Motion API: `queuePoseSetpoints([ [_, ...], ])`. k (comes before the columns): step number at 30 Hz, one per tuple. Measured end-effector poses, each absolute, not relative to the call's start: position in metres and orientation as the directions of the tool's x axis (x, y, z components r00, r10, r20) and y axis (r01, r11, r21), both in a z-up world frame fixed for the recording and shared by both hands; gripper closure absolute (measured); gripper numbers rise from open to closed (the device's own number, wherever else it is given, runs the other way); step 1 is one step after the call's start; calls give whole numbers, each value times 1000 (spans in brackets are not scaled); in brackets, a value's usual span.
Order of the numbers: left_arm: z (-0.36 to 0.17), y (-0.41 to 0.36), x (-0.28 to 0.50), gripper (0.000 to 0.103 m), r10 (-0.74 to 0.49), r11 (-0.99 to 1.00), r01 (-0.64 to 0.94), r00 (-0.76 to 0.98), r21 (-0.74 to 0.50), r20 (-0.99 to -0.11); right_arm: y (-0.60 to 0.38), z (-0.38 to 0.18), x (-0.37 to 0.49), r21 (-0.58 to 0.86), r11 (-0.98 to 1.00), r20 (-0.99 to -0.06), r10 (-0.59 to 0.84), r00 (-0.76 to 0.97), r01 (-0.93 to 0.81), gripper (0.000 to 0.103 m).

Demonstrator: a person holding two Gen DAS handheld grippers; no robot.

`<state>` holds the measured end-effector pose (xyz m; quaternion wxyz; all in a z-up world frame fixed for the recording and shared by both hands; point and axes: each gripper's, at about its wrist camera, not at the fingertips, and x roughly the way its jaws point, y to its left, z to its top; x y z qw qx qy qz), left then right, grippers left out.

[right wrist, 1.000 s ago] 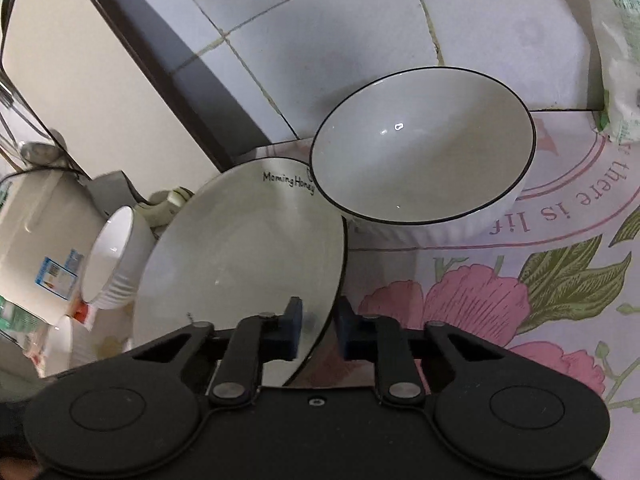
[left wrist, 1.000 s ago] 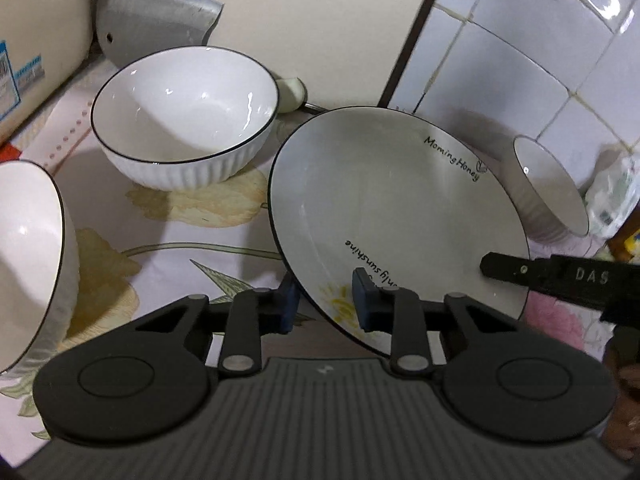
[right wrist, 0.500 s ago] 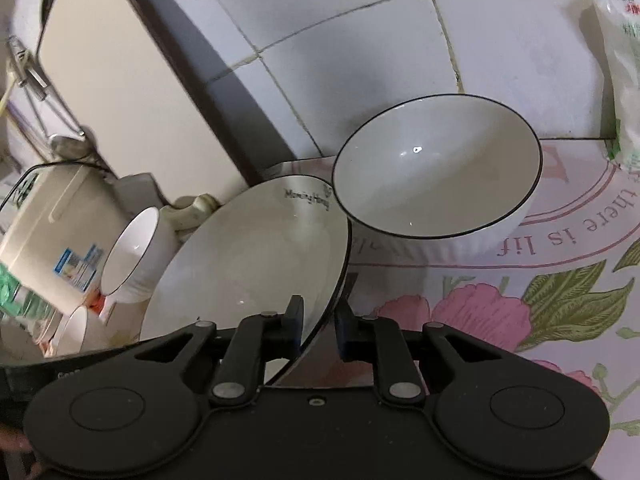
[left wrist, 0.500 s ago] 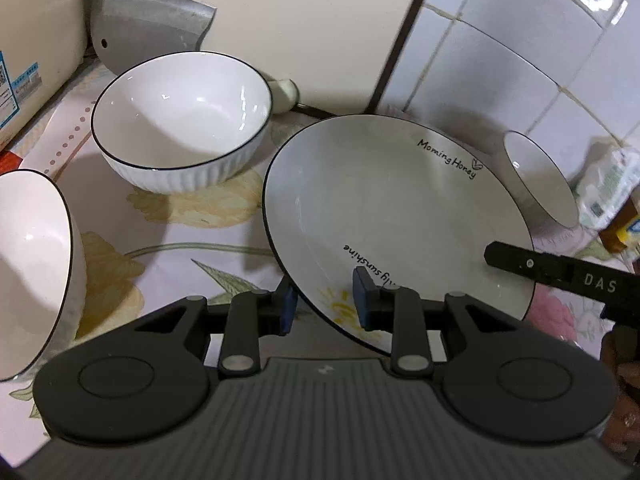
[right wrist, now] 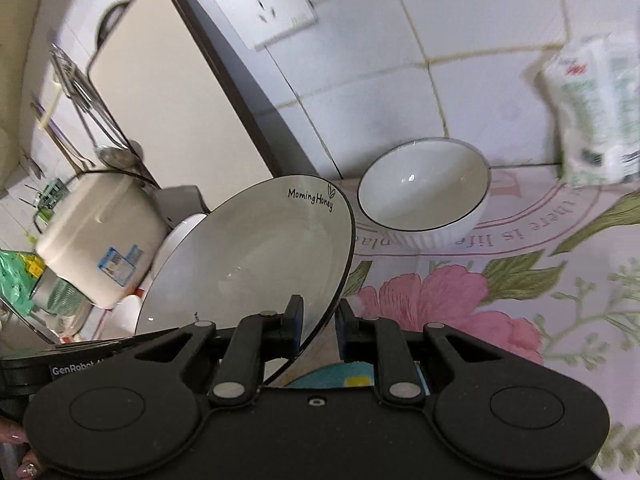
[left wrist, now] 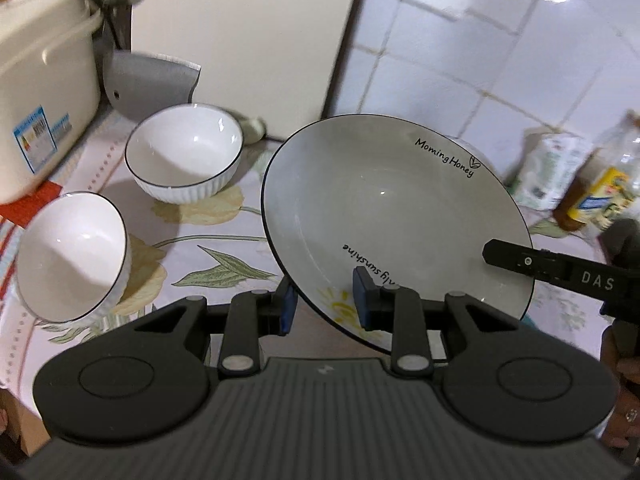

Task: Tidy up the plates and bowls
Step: 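Lift the white Morning Honey plate with both grippers and lower it onto the blue plate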

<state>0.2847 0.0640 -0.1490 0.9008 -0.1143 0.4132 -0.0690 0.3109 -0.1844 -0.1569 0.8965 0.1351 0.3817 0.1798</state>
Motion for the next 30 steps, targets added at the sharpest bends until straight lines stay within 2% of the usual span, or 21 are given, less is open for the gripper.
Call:
queuePoseSetpoints([
  [6,-110,53,244,76,-271,957,97,647,-275,-713,-201,-115,260,386,898,-599,419,682,-213,82],
  [12,-86,34,206,76,-274,961,145,643,-237,-715,-213,-93,212,366,915,-610,375,698,-171,82],
  [21,-94,10,171,76,-339,941,200,591,-274,-732,-247,-93,157,400,907,-613,372,697,-132,80],
  [30,-118,-7,158,76,-355,935,203,540,-291,-763,-262,-110,133,388,918,-653,339,677,-86,80],
])
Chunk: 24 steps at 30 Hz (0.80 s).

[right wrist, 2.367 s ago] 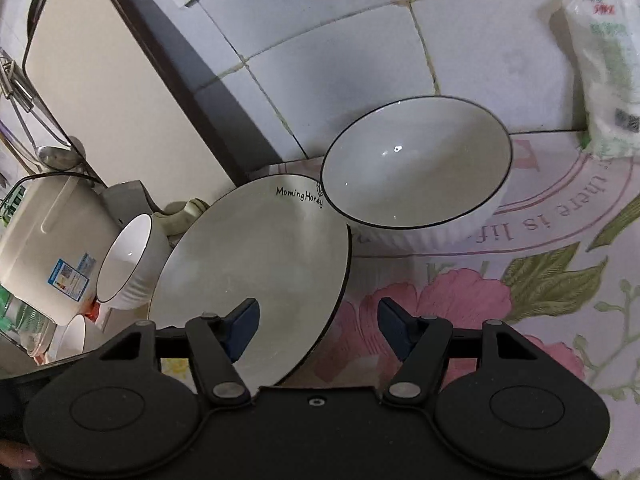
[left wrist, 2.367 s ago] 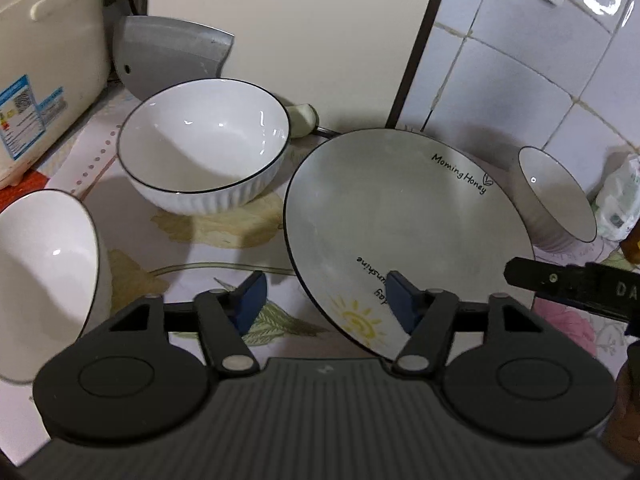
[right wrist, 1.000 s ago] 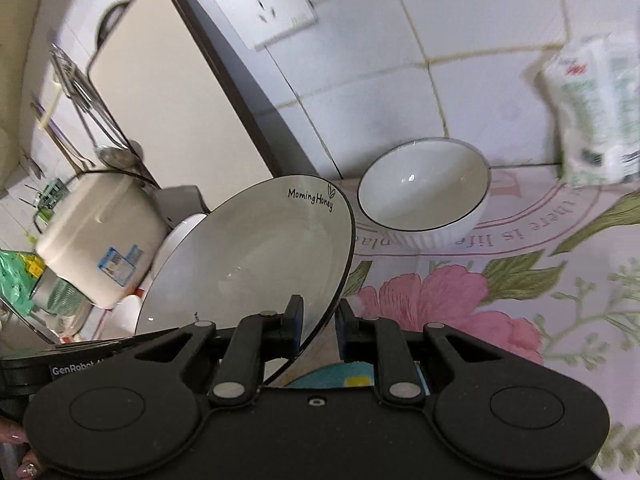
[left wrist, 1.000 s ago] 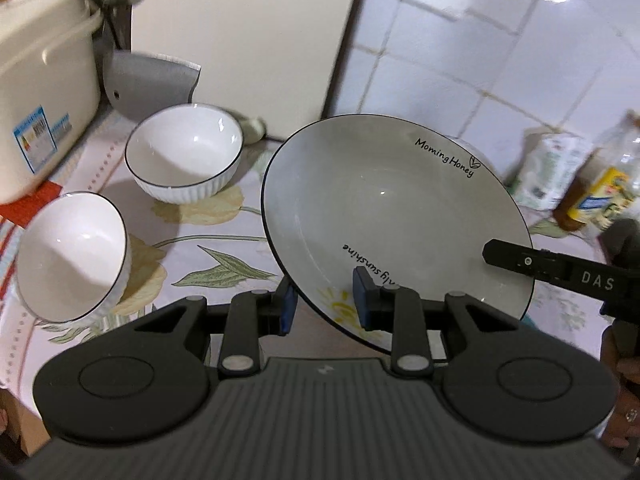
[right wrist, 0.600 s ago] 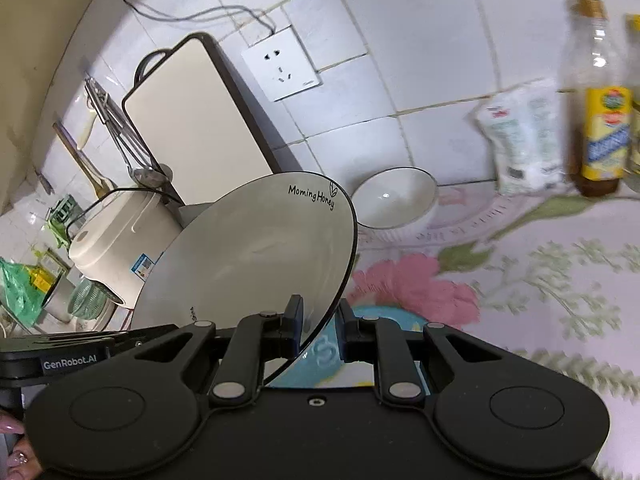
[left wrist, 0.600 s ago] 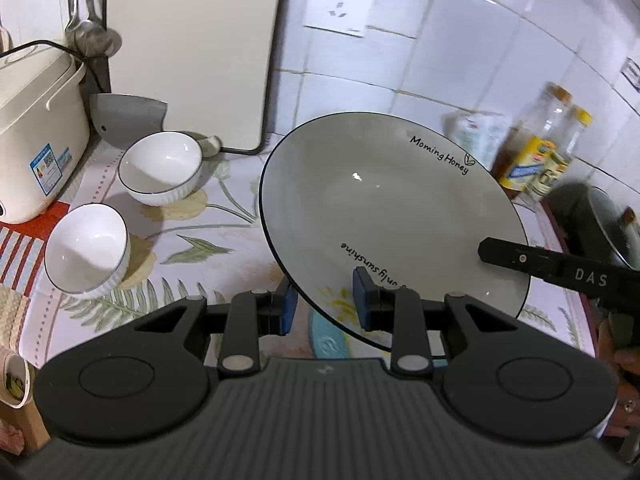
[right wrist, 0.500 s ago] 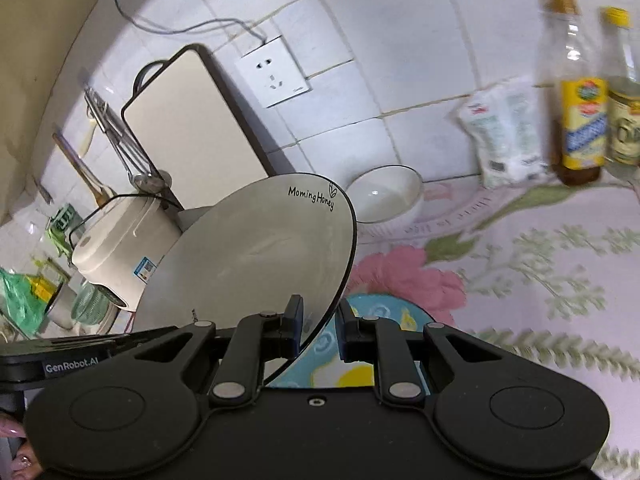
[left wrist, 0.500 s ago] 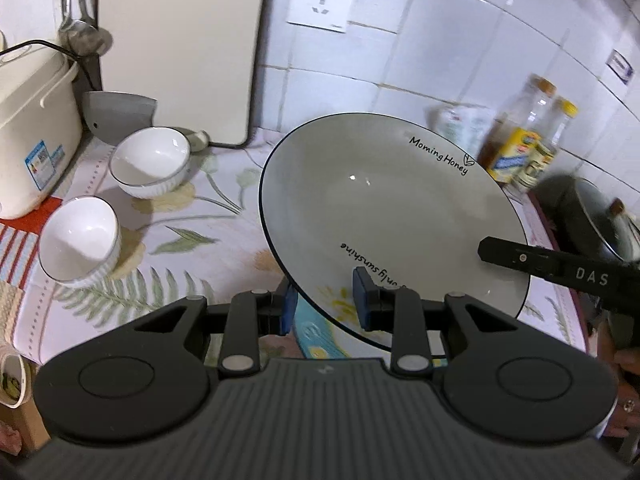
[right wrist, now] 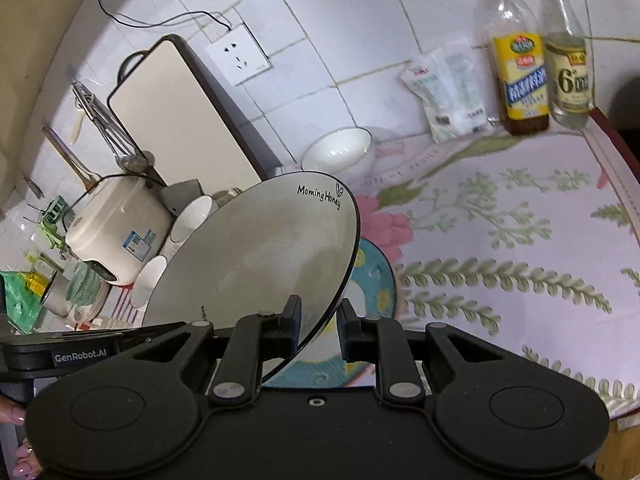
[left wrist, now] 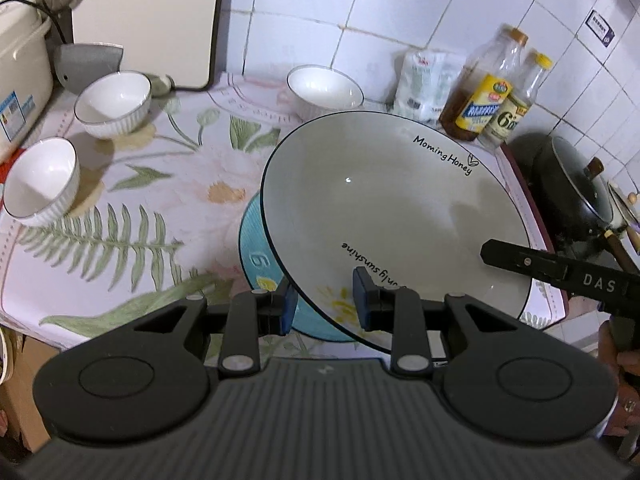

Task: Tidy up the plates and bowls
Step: 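Lift the white Morning Honey plate with both grippers and lower it onto the blue plate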

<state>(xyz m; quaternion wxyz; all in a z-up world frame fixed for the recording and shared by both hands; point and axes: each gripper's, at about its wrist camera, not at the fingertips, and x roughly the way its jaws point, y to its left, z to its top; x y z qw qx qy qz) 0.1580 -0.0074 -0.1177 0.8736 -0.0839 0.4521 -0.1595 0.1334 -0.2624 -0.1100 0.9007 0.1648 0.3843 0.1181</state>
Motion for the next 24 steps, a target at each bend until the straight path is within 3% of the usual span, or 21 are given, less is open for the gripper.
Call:
queuePoseSetpoints([
  [24,-183,-3,187,76,-319,947,115,448,-300,-835,-251,-165,163,329,943,-768,297,567,-48,79],
])
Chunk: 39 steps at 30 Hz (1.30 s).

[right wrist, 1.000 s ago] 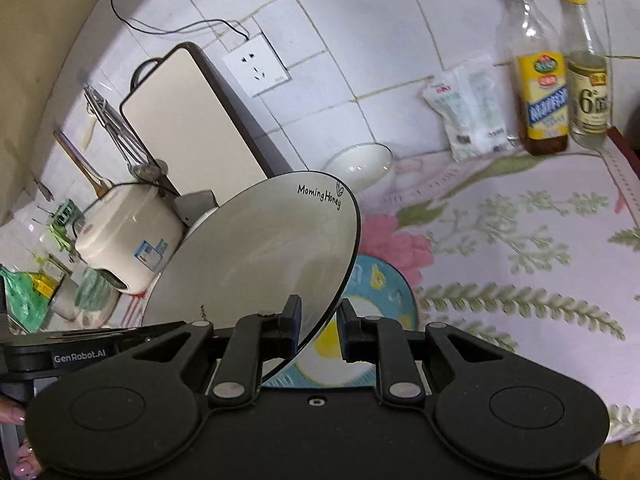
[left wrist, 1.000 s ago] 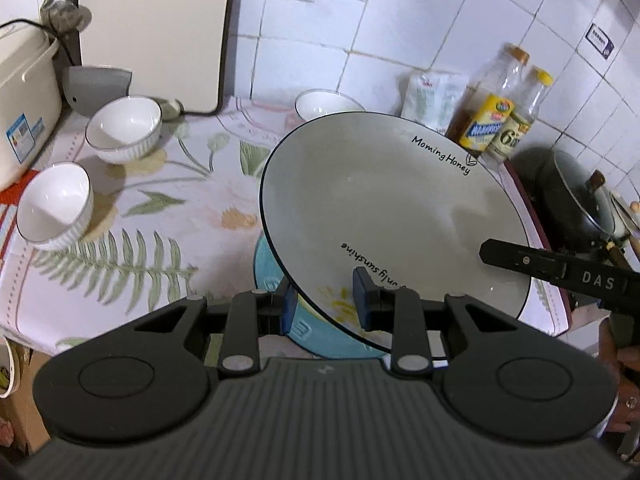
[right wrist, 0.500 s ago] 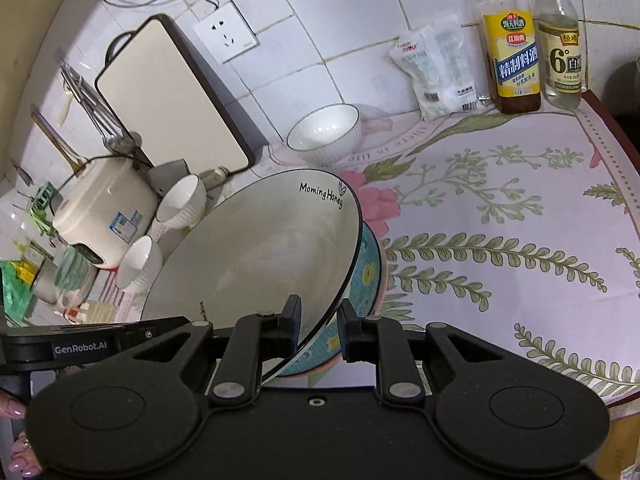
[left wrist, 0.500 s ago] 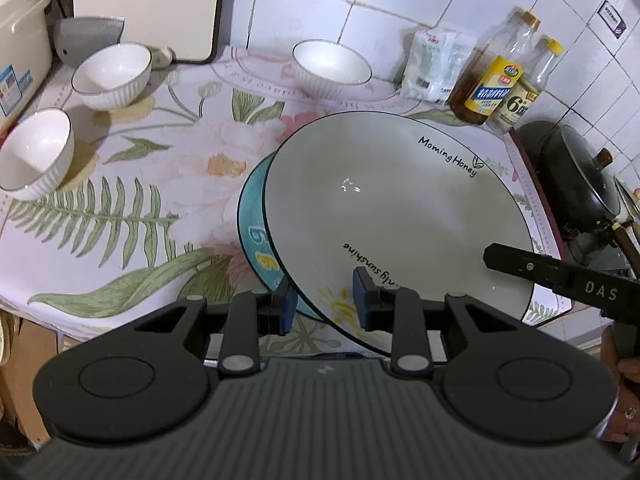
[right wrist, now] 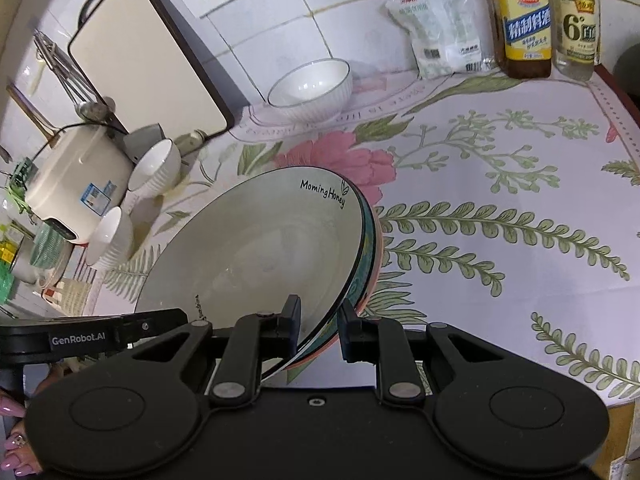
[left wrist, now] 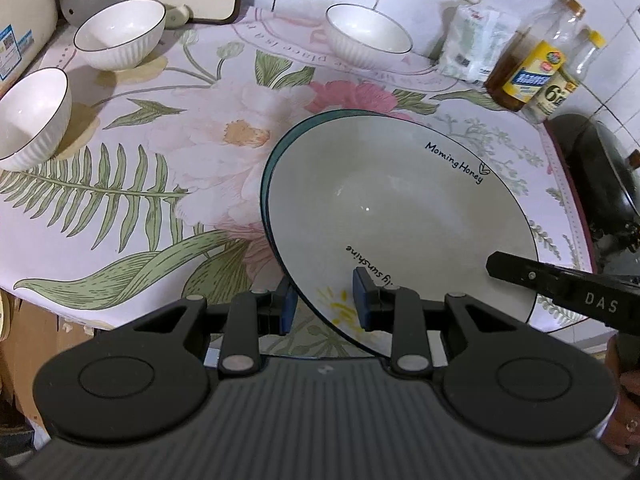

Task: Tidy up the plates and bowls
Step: 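Lift the white Morning Honey plate with both grippers and lower it onto the blue plate, then open both grippers and withdraw from the plate stack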

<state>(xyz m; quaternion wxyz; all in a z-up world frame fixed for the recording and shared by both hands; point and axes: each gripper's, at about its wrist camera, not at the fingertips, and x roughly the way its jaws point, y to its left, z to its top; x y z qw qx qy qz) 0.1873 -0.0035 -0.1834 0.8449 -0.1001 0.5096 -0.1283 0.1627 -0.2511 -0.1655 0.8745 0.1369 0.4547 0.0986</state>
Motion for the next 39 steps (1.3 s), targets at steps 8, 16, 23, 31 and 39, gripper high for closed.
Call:
queuePoseSetpoints([
  [8,-194,-2,197,76,-302,953,100,421,-287,-856,-242,-175,175,285,958,-812,257,525,-28,79],
  [16,-198,-1,200,76,-291,956,90,405,-279,-867,-237,-176,177,254,967,-831,229,507,-20,78],
  [23,-203,-1,201,76,-284,956,44,386,-290,-877,-211,-181,174,95,995,-867,101,488,-38,66],
  [31,-205,-5,205,76,-261,963,38,373,-267,-890,-204,-185,174,36,999,-856,50,515,-37,61],
  [39,-198,-6,214,76,-233,972,64,362,-226,-903,-203,-191,182,-30,995,-831,27,556,-94,61],
])
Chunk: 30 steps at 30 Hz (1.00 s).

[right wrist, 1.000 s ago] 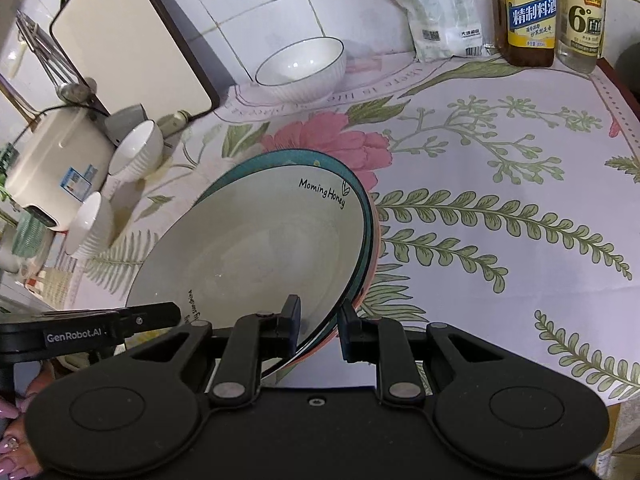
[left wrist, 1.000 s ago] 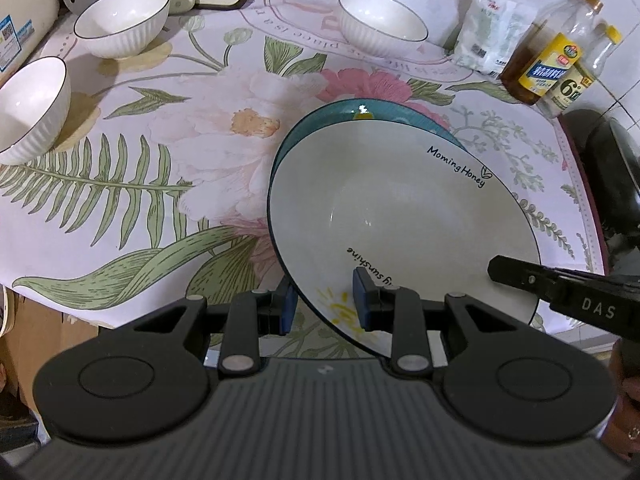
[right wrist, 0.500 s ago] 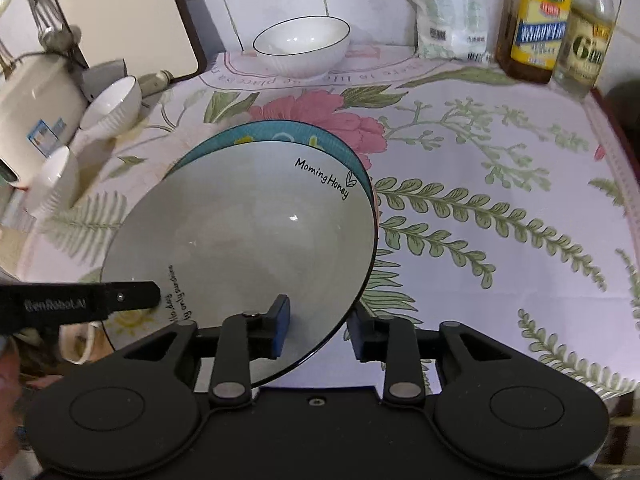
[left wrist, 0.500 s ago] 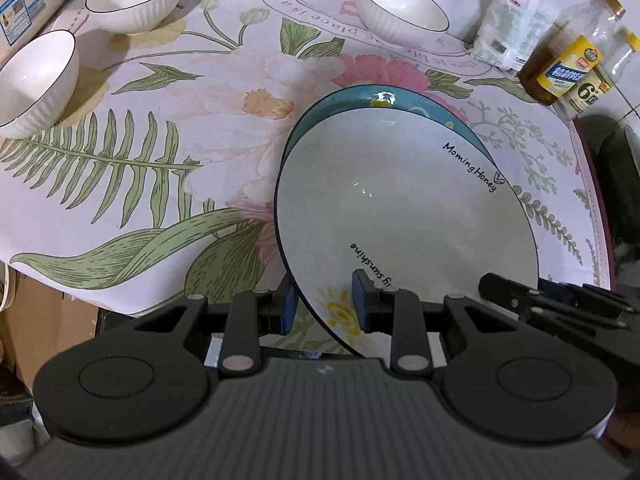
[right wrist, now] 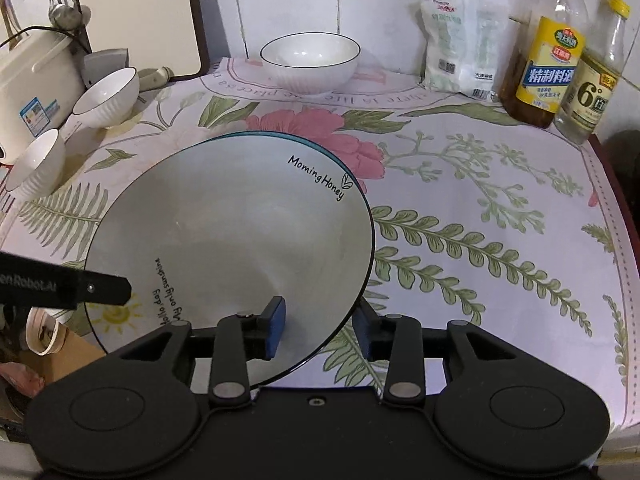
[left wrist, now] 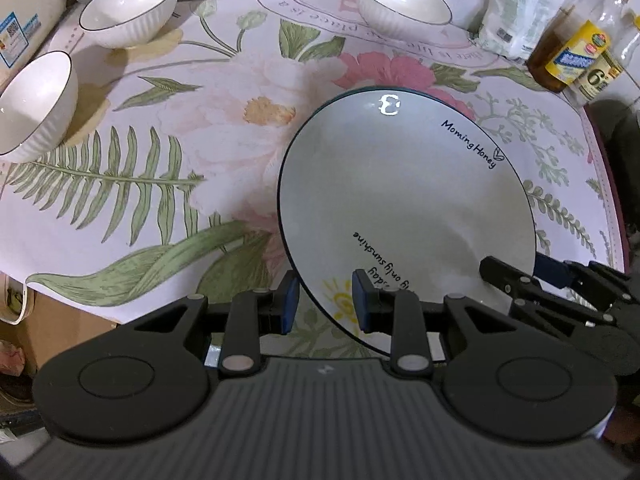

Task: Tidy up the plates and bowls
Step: 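Open both grippers and withdraw from the plate stack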

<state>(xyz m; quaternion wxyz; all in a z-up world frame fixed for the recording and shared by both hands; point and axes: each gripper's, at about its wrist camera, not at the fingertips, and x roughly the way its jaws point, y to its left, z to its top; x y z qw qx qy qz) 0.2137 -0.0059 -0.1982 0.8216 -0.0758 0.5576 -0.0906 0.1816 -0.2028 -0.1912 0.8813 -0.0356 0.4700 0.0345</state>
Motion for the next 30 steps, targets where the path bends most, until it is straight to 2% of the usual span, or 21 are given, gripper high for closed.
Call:
queuePoseSetpoints([
  [11,-176,-9,199,76,-213,977,95,405,-191,-889,-202,-183,166,-102,989,-778,-10,628,-111,61],
  [15,-157,-7,183,72,-219,975,131,424,-179,-879,-205,-163,148,-70,991,-759,21,651,-113,60],
  [20,-133,0,160,64,-234,970,167,454,-176,-860,-205,-138,124,-29,992,-716,65,695,-123,49],
  [22,-125,4,151,62,-242,968,176,470,-179,-849,-204,-128,113,-9,992,-690,83,719,-124,36],
  [27,-107,13,130,57,-259,963,206,506,-176,-823,-200,-108,89,18,988,-646,129,752,-154,30],
  [30,-99,19,119,53,-264,960,223,520,-169,-812,-194,-100,80,42,982,-647,168,744,-185,30],
])
